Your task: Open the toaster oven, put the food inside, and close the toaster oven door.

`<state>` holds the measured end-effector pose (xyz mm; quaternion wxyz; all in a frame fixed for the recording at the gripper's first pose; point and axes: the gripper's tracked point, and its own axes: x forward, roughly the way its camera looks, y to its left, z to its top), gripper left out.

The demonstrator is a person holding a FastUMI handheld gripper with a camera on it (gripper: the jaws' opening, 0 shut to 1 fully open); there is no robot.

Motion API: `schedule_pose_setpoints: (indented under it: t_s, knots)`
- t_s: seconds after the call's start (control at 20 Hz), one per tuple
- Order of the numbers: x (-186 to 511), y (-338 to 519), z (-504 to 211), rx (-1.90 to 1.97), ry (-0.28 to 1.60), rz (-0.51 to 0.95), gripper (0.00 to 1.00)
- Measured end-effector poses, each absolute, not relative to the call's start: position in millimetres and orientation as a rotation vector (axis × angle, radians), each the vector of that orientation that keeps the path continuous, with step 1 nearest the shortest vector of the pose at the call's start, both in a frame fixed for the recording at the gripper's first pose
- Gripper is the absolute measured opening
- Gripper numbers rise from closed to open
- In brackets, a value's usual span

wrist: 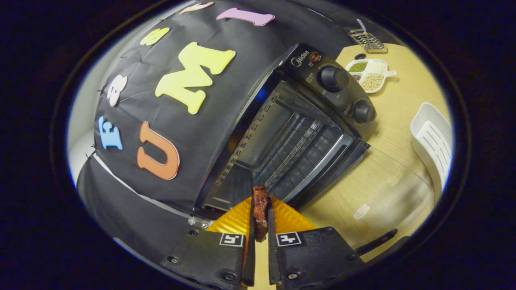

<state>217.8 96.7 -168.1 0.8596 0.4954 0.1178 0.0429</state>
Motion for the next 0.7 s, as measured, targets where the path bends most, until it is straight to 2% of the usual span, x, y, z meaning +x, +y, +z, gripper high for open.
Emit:
schedule_pose_setpoints:
  t_s: [0.35, 0.7]
  knots:
    - [264.8, 81.5, -165.3, 0.964, 0.163, -0.014, 0.16]
    - [277.1, 74.1, -184.9, 0.854, 0.196, -0.088, 0.19]
